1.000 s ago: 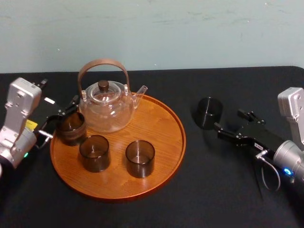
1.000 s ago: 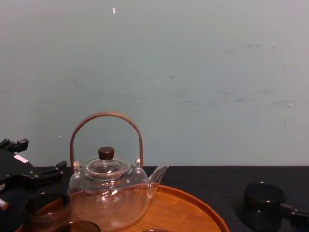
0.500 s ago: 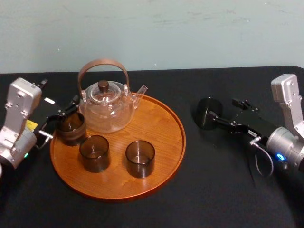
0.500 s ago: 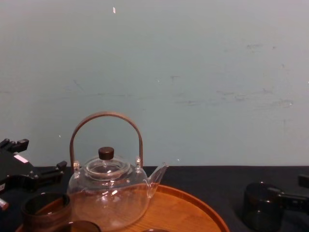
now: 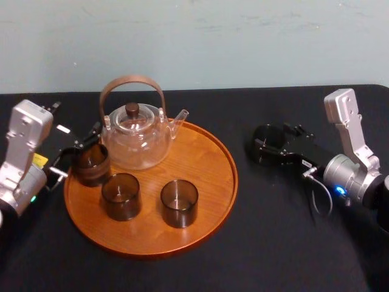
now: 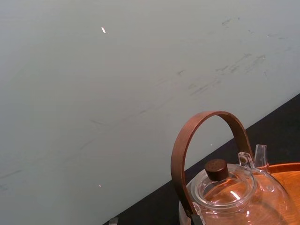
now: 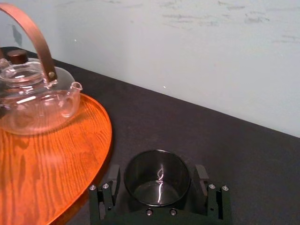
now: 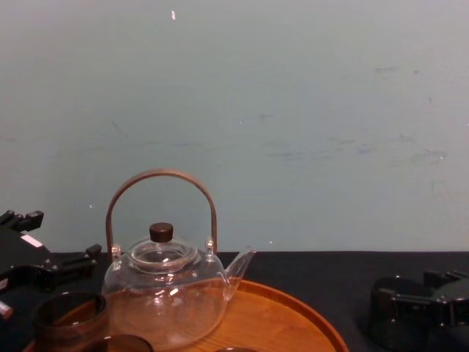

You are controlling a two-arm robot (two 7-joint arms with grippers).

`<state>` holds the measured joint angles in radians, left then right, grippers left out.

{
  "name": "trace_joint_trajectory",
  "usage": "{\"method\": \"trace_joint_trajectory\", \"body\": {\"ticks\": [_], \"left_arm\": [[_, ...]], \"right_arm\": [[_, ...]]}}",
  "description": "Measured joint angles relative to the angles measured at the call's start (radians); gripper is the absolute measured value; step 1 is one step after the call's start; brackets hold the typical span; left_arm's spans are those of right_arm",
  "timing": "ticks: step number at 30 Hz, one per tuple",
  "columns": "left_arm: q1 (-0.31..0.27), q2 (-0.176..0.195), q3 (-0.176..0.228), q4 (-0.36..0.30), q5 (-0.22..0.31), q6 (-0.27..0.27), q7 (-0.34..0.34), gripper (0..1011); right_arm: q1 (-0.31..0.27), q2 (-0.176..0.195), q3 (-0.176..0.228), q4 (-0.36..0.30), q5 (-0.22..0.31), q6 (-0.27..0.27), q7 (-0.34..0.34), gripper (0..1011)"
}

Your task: Pick up the glass from the table and place it on the tray.

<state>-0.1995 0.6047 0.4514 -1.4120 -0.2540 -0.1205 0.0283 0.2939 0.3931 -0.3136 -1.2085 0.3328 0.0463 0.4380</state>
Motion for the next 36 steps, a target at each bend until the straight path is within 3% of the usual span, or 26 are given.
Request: {"method": "trace_joint_trajectory", "body": {"ticks": [17,36], "left_arm": [[0.0,0.0,0.0,0.0,0.0,0.0,0.0,1001],[0.0,0.0,0.0,0.0,0.0,0.0,0.0,1001]], "right_arm": [[0.052,-0.028,-0.016,0.091,-0.008,-0.007,0.023,1002],[0.065,-0.036,-0.027,0.124,-0.013,-0.005,0.024,1002]]}}
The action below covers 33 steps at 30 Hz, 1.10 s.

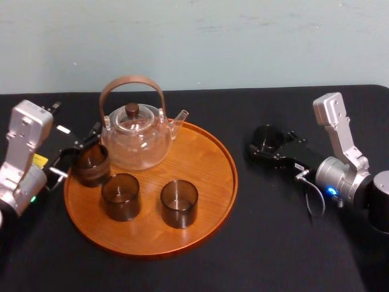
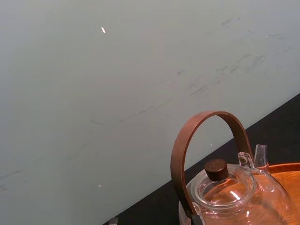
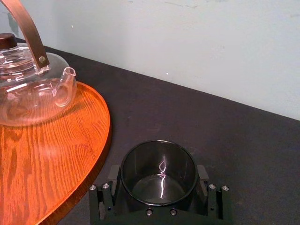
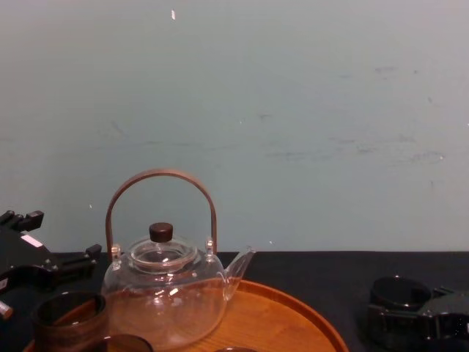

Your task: Pick up the glass from the table and place it on the tray.

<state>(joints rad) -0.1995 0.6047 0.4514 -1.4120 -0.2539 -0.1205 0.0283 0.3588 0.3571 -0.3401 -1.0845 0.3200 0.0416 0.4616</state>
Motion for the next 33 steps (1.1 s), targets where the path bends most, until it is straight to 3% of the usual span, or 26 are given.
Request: {"method": "trace_joint_trajectory", "body": {"ticks": [5,10,23,33], "left_arm": [[0.0,0.0,0.0,0.0,0.0,0.0,0.0,1001],[0.0,0.0,0.0,0.0,0.0,0.0,0.0,1001],[0.0,0.0,0.0,0.0,0.0,0.0,0.0,1001],[0.0,0.0,0.0,0.0,0.0,0.0,0.0,1001]], "right_arm": [[0.0,0.0,0.0,-0.001,0.0,0.0,0.0,995],[-0.001,0.001,0.001,-0.001,0.0,0.0,0.0,904],[0.001,-0.001,0.0,-0.004,0.003,-0.001,0.012,905],[0.003,-0.001,-0.038,-0.078,0.004,-0.001,0.047,905]]}}
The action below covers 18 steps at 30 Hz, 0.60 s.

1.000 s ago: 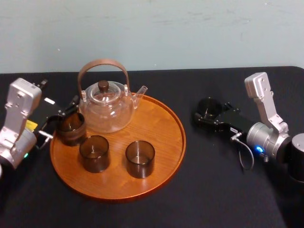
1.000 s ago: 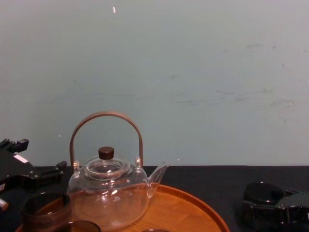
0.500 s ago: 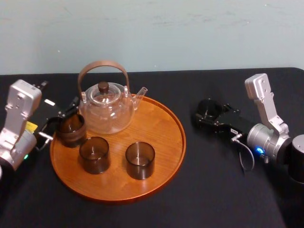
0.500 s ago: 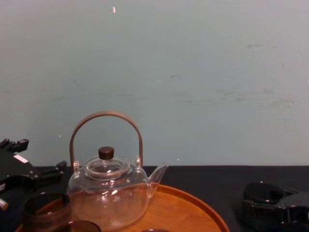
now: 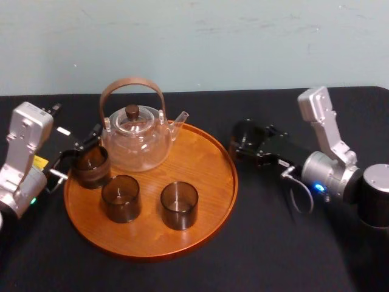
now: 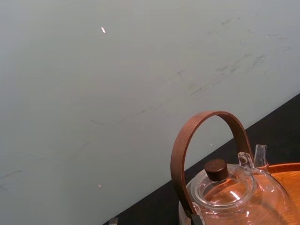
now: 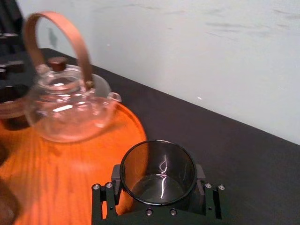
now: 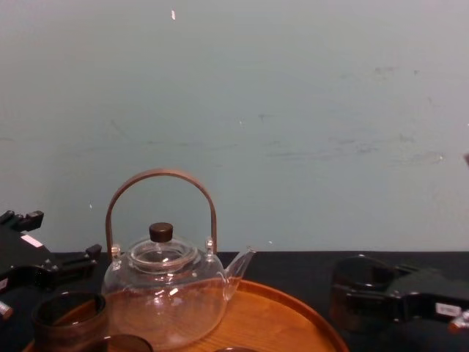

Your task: Pick up the glass from the table and place it on the tray.

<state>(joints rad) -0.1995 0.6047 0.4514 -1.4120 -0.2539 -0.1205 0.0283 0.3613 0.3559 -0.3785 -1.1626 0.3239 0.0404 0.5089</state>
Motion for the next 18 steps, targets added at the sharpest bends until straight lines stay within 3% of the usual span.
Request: {"method": "trace_joint_trajectory", "body": {"ticks": [6,18], "left_arm": [[0.0,0.0,0.0,0.0,0.0,0.0,0.0,1001],[0.0,0.0,0.0,0.0,0.0,0.0,0.0,1001]], "right_arm": [[0.022,-0.016,-0.037,-0.006,-0.006,-0.002,0.019,905],[0.086,-0.068,-0.103,0.081,-0.007,-0.038,0.07,904]]}}
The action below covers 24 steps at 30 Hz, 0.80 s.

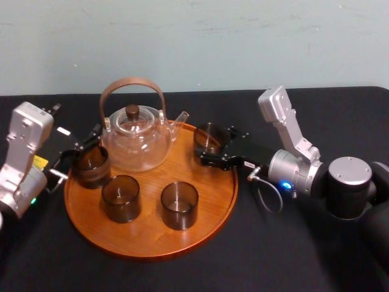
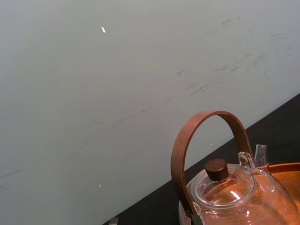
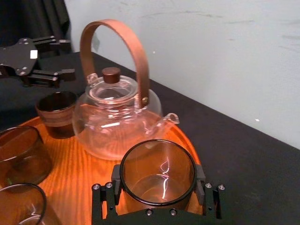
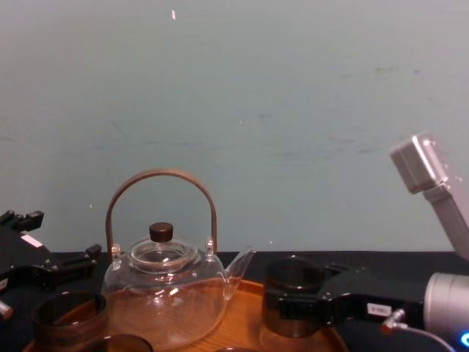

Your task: Pick up the glass from the table and place it on the tray.

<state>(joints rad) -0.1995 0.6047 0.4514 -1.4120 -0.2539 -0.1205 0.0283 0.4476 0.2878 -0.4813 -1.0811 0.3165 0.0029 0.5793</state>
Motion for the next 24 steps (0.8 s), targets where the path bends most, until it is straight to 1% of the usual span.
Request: {"method": "trace_joint_trajectory", "body": {"ticks": [3,13,24], "left_arm": [[0.0,0.0,0.0,0.0,0.0,0.0,0.0,1001],[0.0,0.0,0.0,0.0,0.0,0.0,0.0,1001],[0.0,0.0,0.0,0.0,0.0,0.0,0.0,1001]], "right_arm": [[0.011,-0.011,-0.013,0.021,0.003,-0.003,0.01,905],[0.024,-0.023,-0.041,0.053,0.0,-0.007,0.019,905],[0.033,-0.031,-0.057,0.073,-0.013,-0.011,0.017,905]]}}
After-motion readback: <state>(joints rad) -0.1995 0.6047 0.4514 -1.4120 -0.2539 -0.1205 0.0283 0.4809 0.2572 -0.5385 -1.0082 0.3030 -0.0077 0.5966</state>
